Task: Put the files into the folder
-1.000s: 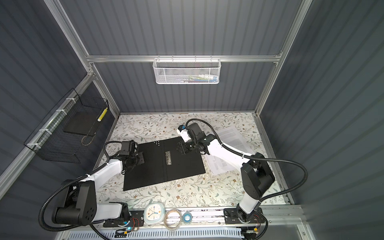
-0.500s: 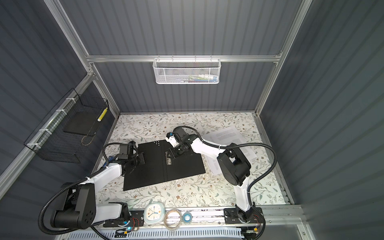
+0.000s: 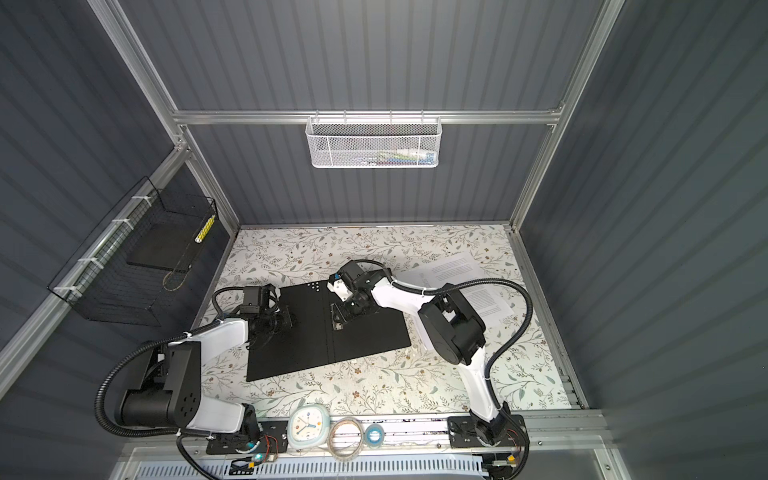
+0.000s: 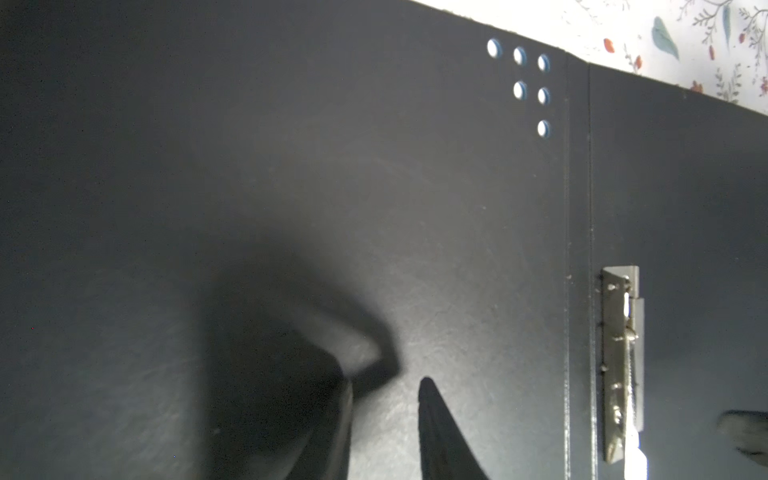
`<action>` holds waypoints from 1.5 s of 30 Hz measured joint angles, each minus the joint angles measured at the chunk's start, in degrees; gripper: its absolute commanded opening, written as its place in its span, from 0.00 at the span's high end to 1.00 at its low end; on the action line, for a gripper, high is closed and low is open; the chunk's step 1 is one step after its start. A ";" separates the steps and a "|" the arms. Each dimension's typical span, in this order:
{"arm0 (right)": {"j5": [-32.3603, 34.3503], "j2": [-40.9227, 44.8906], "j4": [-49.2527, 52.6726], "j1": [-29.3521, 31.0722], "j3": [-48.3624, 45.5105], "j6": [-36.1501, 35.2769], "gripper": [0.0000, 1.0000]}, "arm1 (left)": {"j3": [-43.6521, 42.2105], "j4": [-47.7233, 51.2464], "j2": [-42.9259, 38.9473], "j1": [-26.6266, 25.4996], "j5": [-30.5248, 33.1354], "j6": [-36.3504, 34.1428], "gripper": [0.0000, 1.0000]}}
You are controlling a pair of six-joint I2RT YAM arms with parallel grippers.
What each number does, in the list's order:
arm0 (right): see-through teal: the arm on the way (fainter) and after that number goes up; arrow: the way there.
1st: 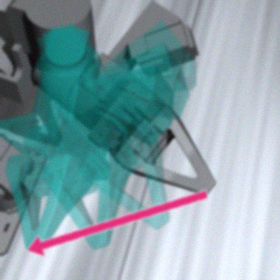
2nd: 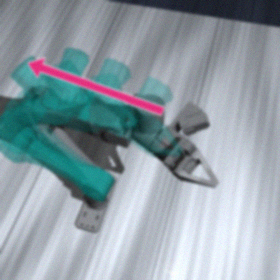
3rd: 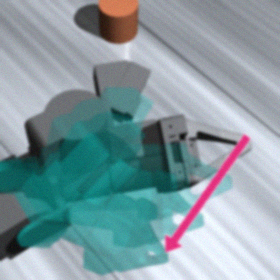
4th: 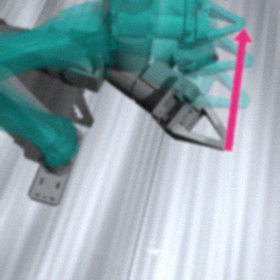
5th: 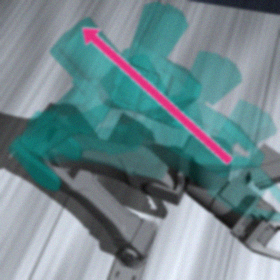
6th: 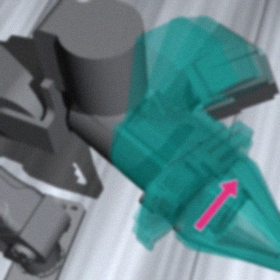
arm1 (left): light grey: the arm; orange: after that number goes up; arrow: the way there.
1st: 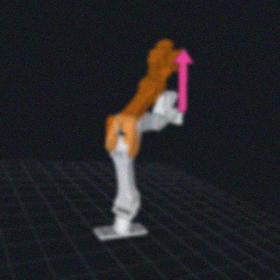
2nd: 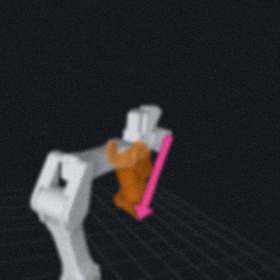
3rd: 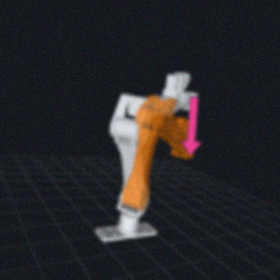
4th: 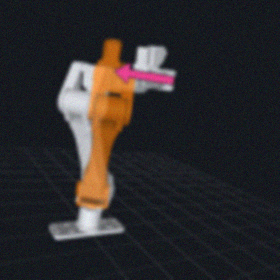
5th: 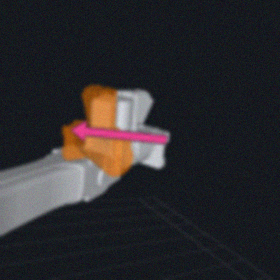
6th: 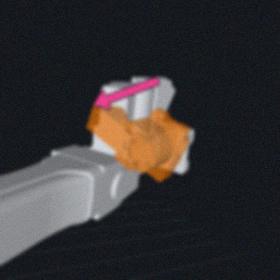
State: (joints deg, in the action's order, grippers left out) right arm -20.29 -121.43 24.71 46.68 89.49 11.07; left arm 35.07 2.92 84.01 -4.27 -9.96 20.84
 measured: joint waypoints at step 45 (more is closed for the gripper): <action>3.21 -4.35 2.82 2.38 4.07 -0.59 0.76 | -0.61 -9.07 4.79 1.77 -5.33 2.34 0.94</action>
State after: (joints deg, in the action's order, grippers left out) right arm -17.08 -125.78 27.53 49.06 93.56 10.48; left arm 34.46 -6.15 88.79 -2.50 -15.29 23.18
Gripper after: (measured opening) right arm 0.245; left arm 0.066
